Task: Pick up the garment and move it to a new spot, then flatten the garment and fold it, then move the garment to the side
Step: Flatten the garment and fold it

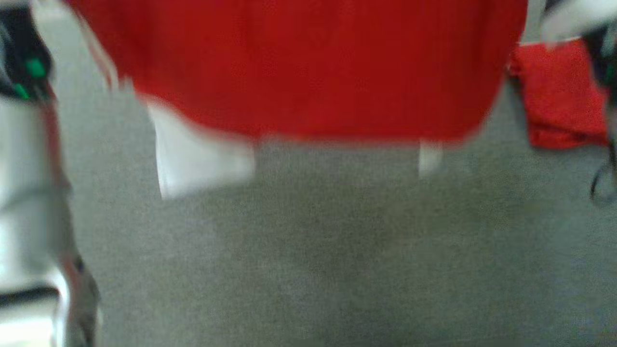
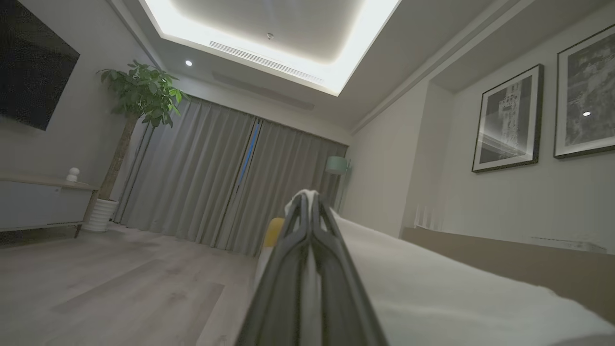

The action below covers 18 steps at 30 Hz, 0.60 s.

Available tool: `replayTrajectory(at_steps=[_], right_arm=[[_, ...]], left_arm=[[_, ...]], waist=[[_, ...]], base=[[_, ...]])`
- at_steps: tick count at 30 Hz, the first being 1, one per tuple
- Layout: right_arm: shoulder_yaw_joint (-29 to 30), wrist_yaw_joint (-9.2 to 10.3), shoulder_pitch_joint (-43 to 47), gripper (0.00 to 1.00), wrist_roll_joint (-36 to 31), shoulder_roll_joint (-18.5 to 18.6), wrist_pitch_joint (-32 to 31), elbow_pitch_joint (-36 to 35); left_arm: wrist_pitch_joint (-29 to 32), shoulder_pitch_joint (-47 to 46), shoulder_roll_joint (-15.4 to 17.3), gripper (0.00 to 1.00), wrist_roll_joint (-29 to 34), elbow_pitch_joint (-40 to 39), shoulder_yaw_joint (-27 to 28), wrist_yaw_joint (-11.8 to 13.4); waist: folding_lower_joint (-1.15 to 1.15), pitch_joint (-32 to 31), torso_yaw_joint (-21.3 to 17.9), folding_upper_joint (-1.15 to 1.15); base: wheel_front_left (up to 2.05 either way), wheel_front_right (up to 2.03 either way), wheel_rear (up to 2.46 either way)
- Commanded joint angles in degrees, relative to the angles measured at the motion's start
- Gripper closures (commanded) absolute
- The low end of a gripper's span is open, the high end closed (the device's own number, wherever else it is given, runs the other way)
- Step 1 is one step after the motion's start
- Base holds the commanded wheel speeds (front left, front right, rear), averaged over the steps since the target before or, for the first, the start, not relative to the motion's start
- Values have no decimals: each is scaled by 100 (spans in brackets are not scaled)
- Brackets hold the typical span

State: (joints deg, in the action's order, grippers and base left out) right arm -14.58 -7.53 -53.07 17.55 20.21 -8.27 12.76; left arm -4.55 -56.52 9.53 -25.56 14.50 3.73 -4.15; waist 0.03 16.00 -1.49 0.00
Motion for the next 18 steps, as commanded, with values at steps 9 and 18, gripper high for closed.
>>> replayTrajectory(at_steps=[9,18], right_arm=[[58,4,-2453,100,-458,-341,1245,2121],[-349,4,-1953,100,-45,-336,1633,3613]], left_arm=[[-704,-2257,671,100,195,1754,-11,-202],[-1031,-1675,398,100,127,2748,-467,-324]], waist=[[-3,1033,261,0],[-3,1023,498,0]], base=[[0,0,0],[0,0,0]])
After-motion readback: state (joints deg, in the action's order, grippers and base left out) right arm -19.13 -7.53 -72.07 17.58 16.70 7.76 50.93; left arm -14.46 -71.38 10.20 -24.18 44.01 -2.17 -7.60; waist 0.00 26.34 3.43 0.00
